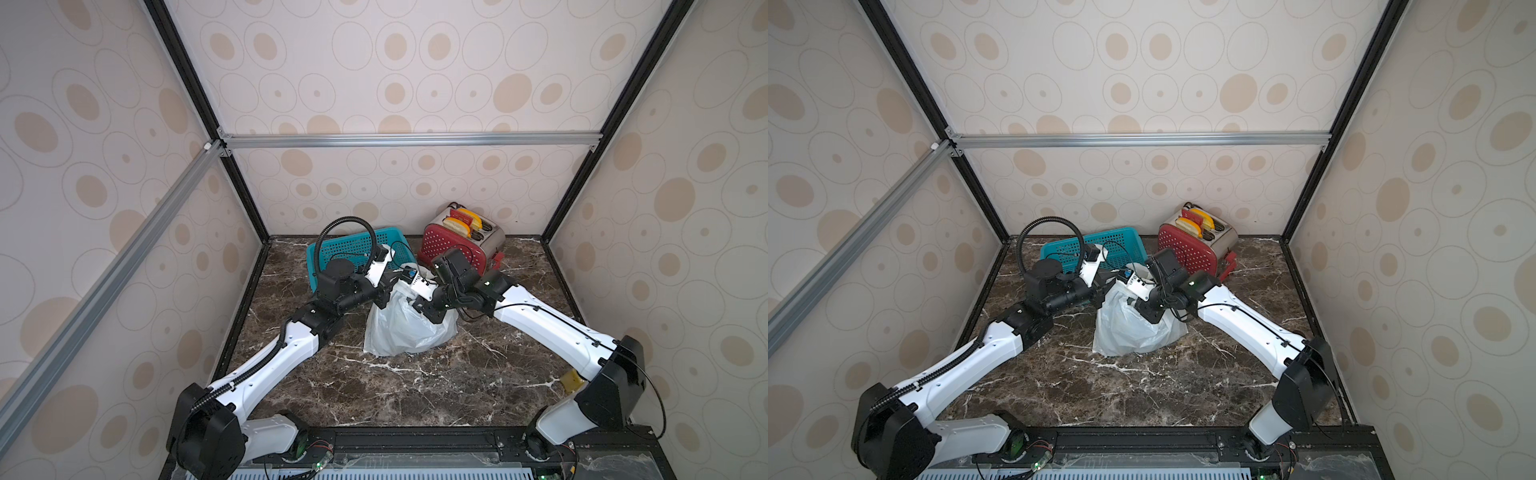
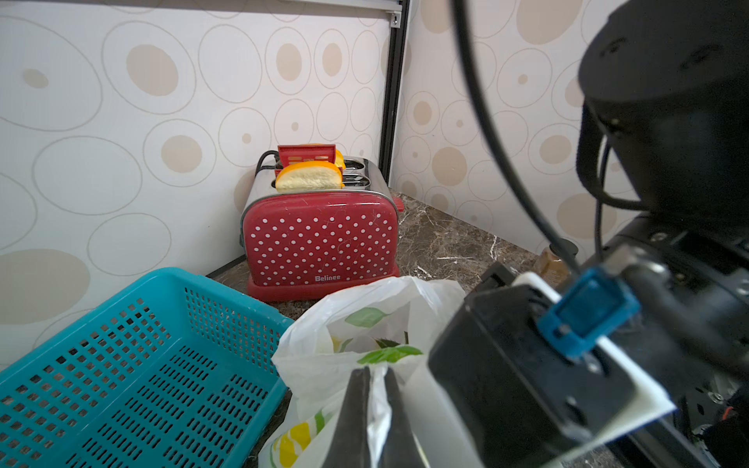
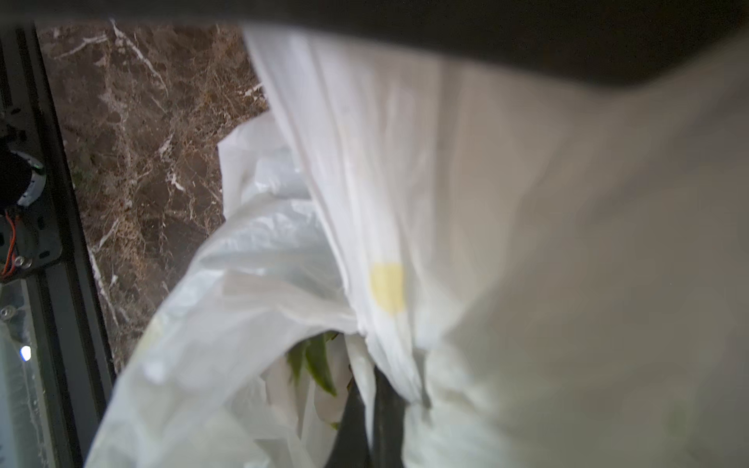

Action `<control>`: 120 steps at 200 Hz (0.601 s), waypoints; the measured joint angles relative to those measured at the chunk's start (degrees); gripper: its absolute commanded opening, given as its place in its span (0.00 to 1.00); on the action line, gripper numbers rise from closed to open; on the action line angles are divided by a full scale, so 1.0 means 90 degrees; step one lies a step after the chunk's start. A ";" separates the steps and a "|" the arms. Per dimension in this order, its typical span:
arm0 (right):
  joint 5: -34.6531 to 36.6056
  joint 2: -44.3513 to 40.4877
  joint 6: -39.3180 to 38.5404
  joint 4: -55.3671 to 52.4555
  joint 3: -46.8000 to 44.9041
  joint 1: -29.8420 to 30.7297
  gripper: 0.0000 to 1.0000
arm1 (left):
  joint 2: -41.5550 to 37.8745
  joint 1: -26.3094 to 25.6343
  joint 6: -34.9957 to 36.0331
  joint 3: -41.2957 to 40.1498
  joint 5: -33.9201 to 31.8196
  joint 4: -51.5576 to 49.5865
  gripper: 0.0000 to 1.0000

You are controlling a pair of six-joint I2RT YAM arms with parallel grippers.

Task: Place the pineapple into a plastic bag & tie a knot
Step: Cross the plastic bag at the center of the board.

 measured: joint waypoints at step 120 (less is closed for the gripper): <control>-0.0121 -0.0083 0.1292 0.2885 -0.1280 -0.0022 0.00 | 0.0719 0.0605 0.1037 0.0933 0.1355 -0.0974 0.71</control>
